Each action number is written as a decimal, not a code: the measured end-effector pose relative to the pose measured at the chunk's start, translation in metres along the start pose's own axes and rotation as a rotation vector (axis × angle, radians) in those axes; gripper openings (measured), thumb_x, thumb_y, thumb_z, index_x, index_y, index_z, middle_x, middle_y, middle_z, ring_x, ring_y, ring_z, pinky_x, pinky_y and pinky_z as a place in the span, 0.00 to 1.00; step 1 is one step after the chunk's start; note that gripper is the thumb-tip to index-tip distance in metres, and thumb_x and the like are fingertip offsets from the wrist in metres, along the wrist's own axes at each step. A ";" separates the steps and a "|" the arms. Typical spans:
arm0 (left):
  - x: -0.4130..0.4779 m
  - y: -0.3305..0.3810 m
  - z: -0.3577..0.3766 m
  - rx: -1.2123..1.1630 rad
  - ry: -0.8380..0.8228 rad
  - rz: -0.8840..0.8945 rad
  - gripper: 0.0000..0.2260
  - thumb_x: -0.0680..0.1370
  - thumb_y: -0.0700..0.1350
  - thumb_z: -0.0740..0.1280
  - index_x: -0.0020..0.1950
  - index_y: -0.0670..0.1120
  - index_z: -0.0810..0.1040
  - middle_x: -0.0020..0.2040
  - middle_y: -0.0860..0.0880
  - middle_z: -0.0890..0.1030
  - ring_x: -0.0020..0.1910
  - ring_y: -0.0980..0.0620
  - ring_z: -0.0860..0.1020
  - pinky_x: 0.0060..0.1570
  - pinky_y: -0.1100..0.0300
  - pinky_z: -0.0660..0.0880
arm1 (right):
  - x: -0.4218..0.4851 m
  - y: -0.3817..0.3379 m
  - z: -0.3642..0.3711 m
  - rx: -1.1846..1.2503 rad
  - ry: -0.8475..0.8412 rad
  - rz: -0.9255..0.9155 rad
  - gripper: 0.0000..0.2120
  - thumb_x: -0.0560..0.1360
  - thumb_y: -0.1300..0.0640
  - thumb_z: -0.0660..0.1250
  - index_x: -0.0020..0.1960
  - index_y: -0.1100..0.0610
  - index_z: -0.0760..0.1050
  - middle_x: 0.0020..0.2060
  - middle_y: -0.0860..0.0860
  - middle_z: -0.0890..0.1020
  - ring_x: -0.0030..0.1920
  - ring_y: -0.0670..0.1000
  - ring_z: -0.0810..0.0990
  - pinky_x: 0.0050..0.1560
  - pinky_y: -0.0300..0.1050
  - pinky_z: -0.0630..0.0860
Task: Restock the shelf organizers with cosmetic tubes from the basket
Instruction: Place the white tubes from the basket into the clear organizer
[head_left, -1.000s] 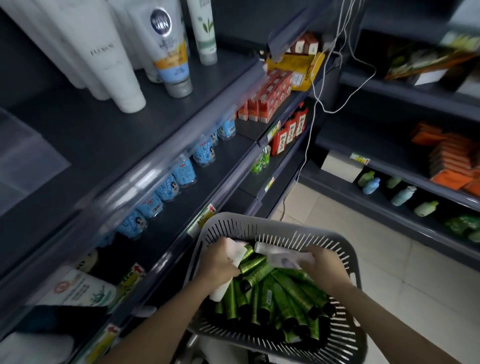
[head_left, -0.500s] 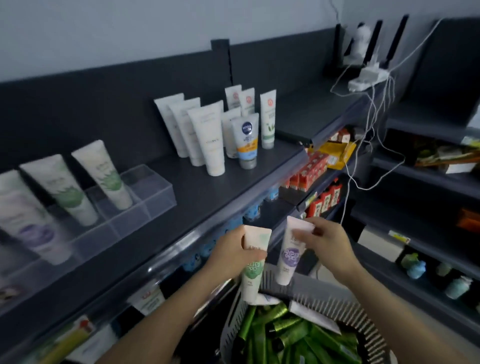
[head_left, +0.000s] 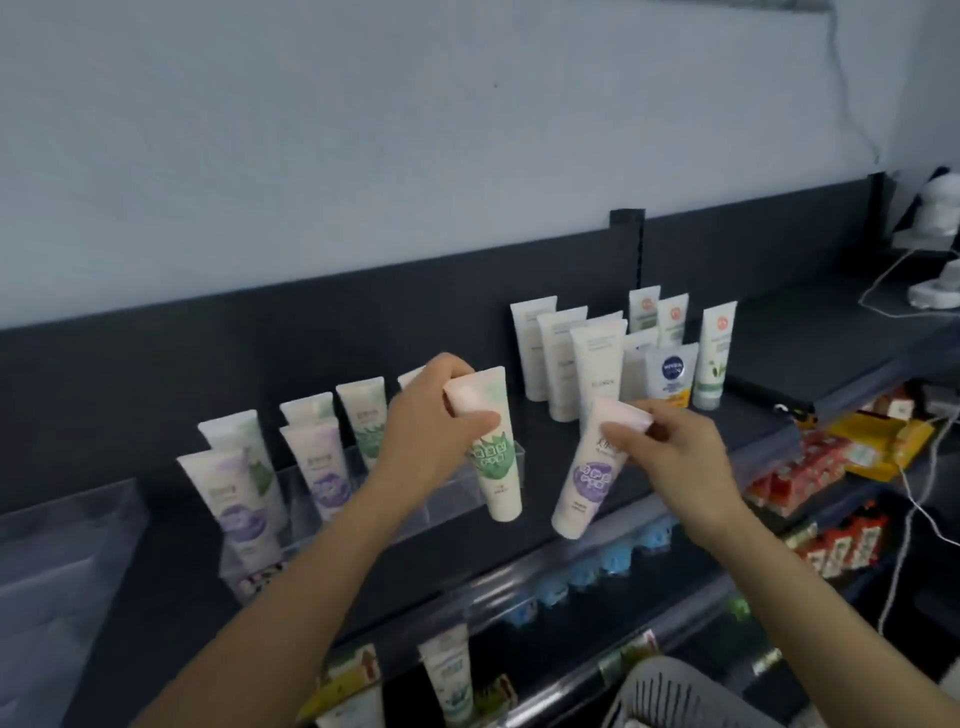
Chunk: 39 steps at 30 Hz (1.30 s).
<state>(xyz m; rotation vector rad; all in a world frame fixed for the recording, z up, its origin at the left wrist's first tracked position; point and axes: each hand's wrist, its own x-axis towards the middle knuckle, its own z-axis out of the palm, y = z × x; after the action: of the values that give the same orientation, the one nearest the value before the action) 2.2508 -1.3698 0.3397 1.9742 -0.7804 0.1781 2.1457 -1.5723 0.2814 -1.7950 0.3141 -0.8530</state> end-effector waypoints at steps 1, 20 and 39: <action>0.004 0.002 -0.013 0.024 0.050 0.018 0.11 0.69 0.40 0.73 0.45 0.49 0.73 0.42 0.51 0.78 0.42 0.51 0.78 0.39 0.53 0.76 | 0.006 -0.007 0.008 0.004 -0.015 -0.020 0.00 0.72 0.62 0.71 0.43 0.58 0.80 0.34 0.52 0.82 0.34 0.44 0.78 0.37 0.42 0.76; 0.086 -0.028 -0.046 0.298 0.098 0.090 0.14 0.69 0.45 0.74 0.47 0.48 0.71 0.41 0.54 0.74 0.40 0.57 0.73 0.33 0.64 0.69 | 0.047 -0.036 0.085 0.044 -0.100 -0.033 0.03 0.72 0.59 0.71 0.45 0.58 0.79 0.38 0.53 0.84 0.41 0.52 0.82 0.46 0.57 0.80; 0.157 -0.040 -0.013 0.667 -0.165 0.023 0.15 0.69 0.50 0.74 0.42 0.48 0.68 0.41 0.51 0.75 0.44 0.49 0.74 0.45 0.53 0.65 | 0.050 -0.027 0.057 -0.002 -0.043 -0.004 0.02 0.73 0.59 0.70 0.42 0.56 0.78 0.35 0.50 0.82 0.33 0.40 0.77 0.31 0.33 0.72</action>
<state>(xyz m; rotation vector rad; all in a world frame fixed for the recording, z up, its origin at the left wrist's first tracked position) 2.4004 -1.4162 0.3843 2.6341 -0.9304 0.3236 2.2149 -1.5506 0.3164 -1.8137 0.2840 -0.8164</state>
